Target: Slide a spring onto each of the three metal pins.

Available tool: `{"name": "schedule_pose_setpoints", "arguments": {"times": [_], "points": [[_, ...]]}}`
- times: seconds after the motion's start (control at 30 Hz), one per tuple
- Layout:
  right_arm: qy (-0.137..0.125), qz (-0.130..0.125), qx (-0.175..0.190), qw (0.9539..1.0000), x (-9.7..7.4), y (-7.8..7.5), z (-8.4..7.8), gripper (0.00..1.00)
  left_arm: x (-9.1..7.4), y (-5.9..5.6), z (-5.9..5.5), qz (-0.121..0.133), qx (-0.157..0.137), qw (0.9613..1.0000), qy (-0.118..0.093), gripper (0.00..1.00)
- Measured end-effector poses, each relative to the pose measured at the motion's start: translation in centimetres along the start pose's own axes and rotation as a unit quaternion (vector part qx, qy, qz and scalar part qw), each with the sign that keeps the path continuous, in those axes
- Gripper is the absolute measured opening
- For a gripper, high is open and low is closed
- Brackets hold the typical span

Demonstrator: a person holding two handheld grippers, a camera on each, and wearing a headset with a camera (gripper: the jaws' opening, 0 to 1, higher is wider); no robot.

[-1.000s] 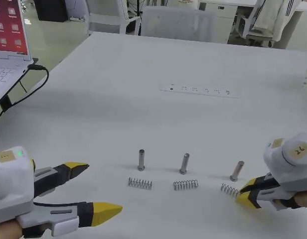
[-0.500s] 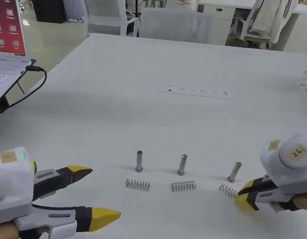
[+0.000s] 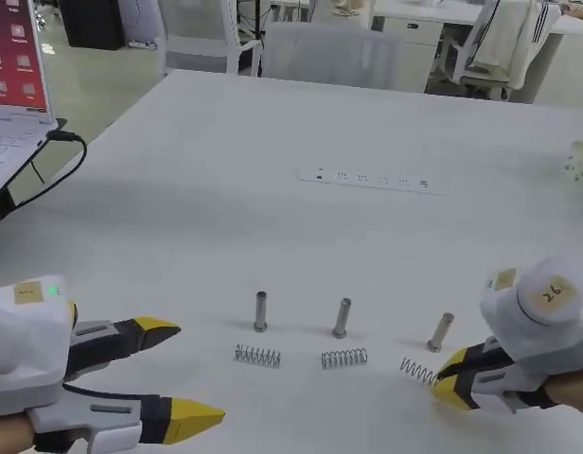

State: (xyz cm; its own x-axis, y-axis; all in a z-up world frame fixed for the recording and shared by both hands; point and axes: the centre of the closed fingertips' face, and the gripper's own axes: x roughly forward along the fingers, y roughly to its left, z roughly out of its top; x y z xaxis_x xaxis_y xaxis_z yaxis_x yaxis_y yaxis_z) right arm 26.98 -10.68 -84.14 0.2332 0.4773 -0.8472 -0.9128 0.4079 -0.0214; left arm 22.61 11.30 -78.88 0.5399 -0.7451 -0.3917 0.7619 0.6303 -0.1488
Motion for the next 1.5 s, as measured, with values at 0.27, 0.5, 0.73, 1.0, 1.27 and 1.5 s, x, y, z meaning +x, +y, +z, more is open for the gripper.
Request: {"name": "schedule_pose_setpoints", "arguments": {"times": [0.27,0.5,0.73,1.0,1.27,1.5], "points": [[0.004,0.013,-0.017,0.9998,-0.1,1.2,0.7,0.08,0.6,-0.3,0.2,-0.015,0.013,0.9998,0.008,0.62],[0.004,0.024,-0.036,0.9991,-0.1,2.3,1.7,0.08,1.0,-0.8,0.4,-0.030,0.021,0.9993,0.011,0.60],[0.003,0.036,-0.056,0.9978,0.0,3.5,3.1,0.08,1.5,-1.0,0.5,-0.039,0.025,0.9988,0.014,0.59],[0.004,0.051,-0.079,0.9956,0.6,4.7,4.4,0.08,2.3,-1.5,0.6,-0.056,0.034,0.9977,0.020,0.56],[0.006,0.063,-0.105,0.9925,1.1,5.9,5.8,0.08,3.1,-2.2,0.8,-0.076,0.041,0.9960,0.024,0.54],[0.010,0.073,-0.126,0.9893,1.7,6.9,6.7,0.08,3.3,-2.4,1.0,-0.088,0.050,0.9946,0.027,0.51]]}}
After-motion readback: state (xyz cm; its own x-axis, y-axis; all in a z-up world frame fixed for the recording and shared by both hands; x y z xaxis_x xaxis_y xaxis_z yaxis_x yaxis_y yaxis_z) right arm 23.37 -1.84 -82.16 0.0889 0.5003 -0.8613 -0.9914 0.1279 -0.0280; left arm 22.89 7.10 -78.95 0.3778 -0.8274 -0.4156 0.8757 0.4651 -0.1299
